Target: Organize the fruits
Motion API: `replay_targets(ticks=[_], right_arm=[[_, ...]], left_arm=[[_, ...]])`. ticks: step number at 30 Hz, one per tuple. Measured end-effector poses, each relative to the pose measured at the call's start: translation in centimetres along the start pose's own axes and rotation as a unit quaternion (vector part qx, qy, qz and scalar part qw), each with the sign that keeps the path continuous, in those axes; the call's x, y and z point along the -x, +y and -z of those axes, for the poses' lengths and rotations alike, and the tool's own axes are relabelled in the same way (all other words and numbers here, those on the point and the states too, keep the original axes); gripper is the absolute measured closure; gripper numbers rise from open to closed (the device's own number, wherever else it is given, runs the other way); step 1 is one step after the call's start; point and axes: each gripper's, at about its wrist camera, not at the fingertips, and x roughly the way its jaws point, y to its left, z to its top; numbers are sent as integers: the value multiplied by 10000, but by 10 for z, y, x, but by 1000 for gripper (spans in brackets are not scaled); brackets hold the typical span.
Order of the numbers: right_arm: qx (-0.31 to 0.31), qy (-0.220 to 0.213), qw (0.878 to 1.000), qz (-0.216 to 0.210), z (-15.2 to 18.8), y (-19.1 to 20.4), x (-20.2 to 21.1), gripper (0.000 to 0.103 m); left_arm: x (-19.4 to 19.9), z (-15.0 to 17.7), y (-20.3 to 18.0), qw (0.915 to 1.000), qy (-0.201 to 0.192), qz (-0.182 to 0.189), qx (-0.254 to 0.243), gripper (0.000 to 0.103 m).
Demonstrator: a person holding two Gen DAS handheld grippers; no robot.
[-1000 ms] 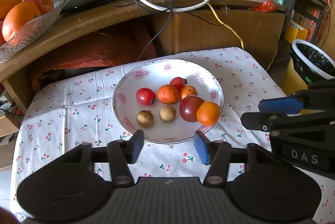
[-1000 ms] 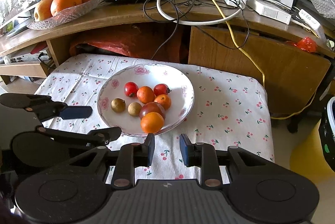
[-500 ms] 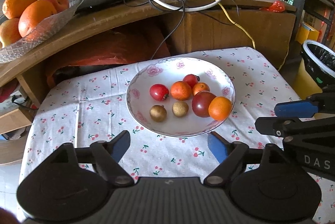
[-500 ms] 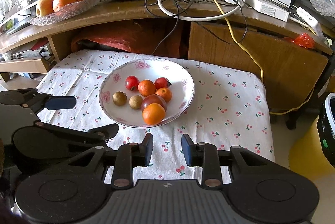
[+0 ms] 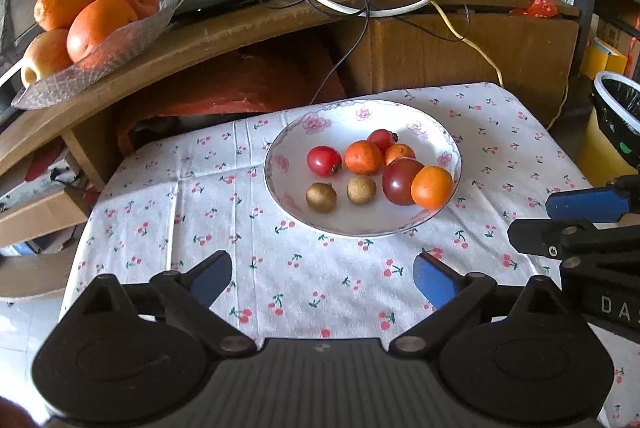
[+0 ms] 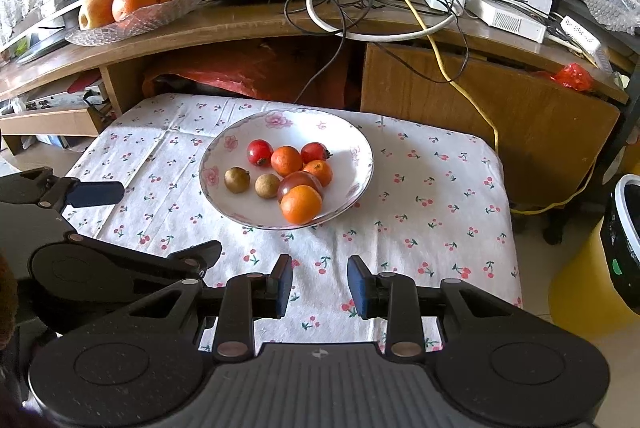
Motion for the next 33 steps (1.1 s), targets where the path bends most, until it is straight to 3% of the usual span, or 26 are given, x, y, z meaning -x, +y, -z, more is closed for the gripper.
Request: replay_targets(ticks=[33], right_arm=[[-154,-18,9998,-149,56,28,64,74]], left_arm=[[75,59,-10,9995,-164,-226,119,0]])
